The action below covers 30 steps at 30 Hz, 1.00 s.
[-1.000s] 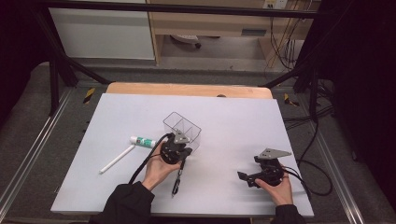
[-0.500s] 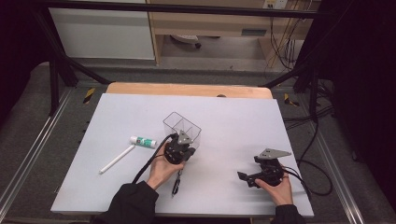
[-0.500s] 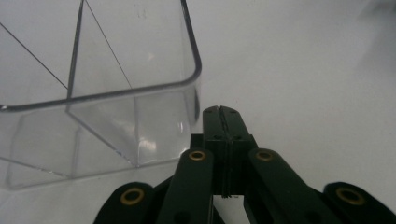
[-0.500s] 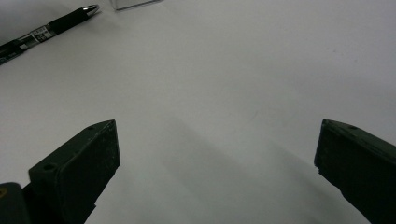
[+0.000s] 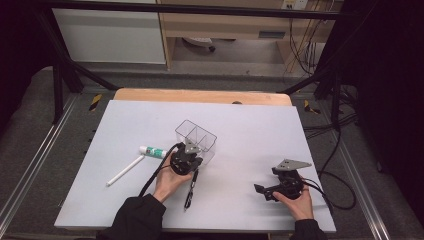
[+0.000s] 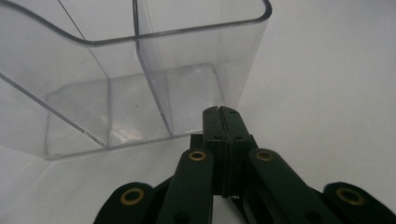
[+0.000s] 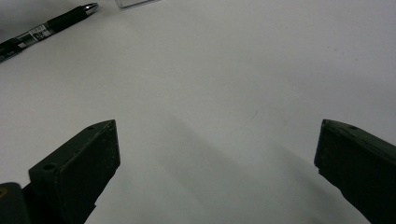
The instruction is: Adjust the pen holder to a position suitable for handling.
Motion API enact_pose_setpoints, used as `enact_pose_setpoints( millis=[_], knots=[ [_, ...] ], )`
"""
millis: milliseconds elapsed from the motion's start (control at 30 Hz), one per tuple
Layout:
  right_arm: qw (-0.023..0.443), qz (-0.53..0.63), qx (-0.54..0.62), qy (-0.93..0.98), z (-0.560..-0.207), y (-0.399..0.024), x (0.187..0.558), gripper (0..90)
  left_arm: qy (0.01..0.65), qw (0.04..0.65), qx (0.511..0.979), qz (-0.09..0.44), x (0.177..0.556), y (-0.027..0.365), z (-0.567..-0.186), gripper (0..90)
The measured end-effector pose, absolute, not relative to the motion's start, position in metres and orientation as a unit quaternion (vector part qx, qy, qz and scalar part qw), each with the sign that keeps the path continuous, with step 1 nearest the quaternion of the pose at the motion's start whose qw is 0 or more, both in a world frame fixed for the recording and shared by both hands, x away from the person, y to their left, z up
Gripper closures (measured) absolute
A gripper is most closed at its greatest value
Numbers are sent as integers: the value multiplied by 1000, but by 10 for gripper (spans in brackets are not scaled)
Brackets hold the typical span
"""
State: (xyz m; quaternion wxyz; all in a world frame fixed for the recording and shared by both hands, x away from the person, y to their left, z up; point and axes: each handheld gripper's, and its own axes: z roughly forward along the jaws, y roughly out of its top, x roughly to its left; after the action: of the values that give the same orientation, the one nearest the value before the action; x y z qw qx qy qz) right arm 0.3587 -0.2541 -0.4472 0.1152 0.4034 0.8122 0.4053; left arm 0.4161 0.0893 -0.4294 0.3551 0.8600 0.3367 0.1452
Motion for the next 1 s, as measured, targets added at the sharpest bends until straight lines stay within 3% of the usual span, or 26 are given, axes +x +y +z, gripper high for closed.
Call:
enact_pose_setpoints(
  millis=[1000],
  knots=[
    [119,409,400,812,-447,-255,359,9,321,377,851,174,434,36,-438,894]
  ],
)
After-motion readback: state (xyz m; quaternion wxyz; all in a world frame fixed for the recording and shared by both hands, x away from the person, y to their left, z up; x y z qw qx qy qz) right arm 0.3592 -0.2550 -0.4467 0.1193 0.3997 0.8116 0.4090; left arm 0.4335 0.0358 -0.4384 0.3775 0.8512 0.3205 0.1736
